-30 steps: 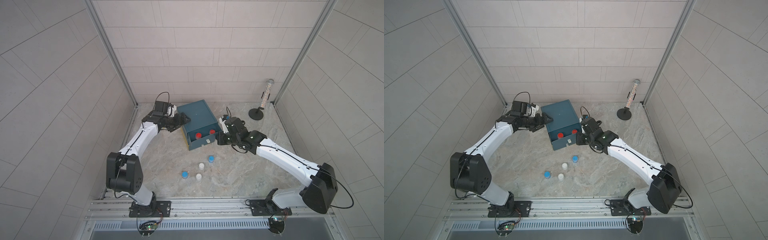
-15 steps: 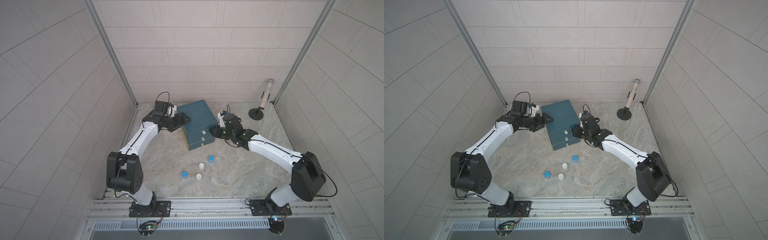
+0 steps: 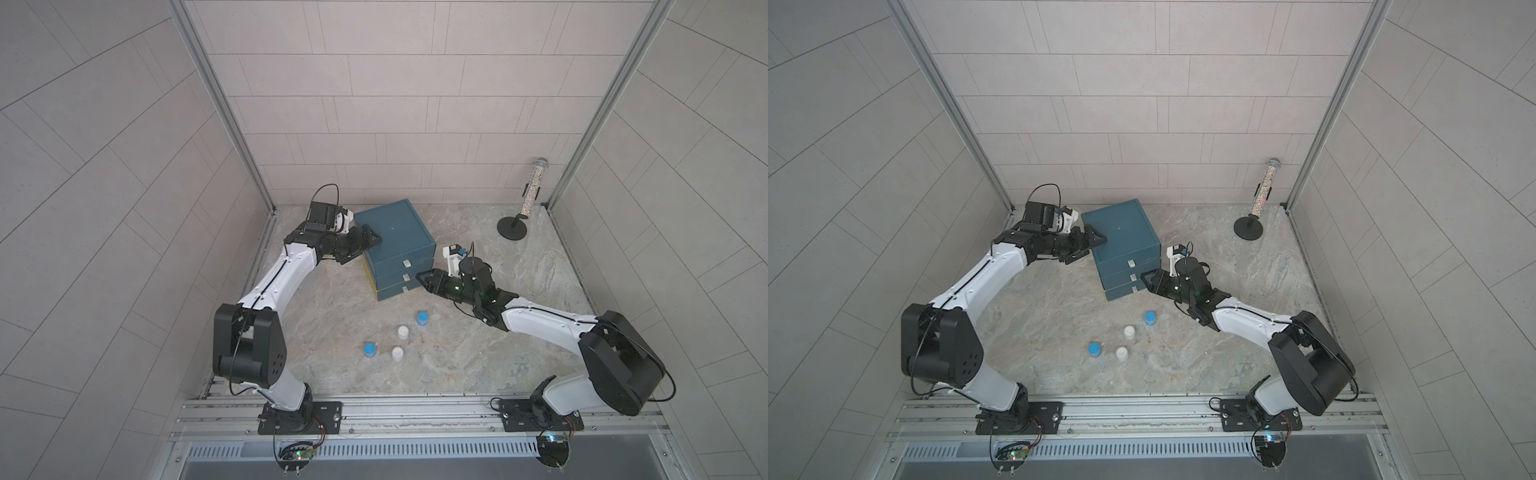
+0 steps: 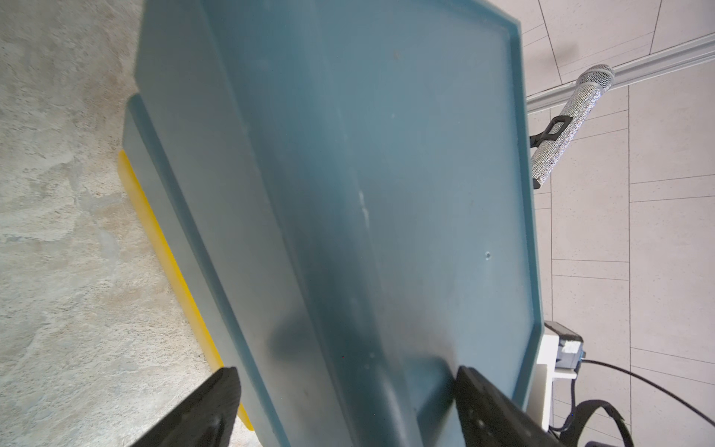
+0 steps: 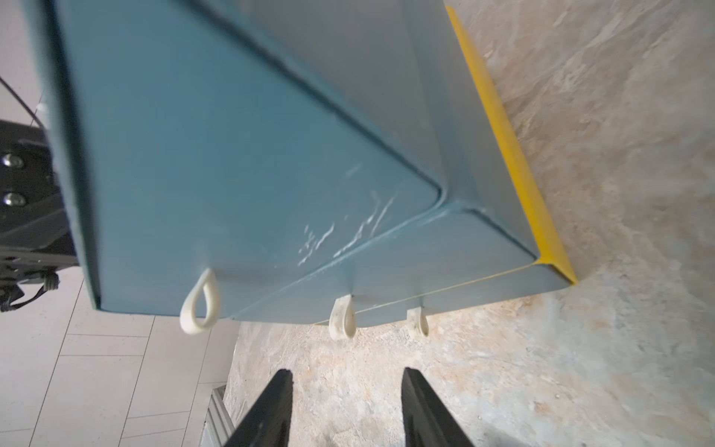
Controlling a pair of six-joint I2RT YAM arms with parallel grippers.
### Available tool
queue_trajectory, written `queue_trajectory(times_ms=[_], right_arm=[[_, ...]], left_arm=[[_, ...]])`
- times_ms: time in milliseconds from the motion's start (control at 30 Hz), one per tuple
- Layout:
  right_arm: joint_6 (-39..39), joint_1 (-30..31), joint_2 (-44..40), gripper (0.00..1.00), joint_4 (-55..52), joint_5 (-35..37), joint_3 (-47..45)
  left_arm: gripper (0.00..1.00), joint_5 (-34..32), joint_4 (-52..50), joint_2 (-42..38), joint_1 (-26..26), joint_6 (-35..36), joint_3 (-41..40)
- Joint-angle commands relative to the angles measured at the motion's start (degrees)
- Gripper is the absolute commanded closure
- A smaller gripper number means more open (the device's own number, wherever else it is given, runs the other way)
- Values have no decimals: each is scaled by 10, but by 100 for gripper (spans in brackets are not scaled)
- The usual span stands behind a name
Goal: Put the paint cans in the drawer according to color
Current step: Open the drawer in the storage box.
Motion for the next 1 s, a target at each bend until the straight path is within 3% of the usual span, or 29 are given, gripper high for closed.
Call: queue_trajectory(times_ms=[0, 267, 633, 967], right_arm=[[21, 15, 3, 51, 79, 18, -11], [74, 24, 81, 52, 181, 17, -10], [103, 24, 139, 55, 223, 30, 7], [142, 25, 183, 69, 276, 27, 18]], left_arm=[[7, -16, -42, 16, -2, 5, -3], [7, -19, -42, 13, -2, 7, -3], [7, -16, -42, 12, -2, 6, -3], [7, -17, -42, 8, -2, 5, -3]])
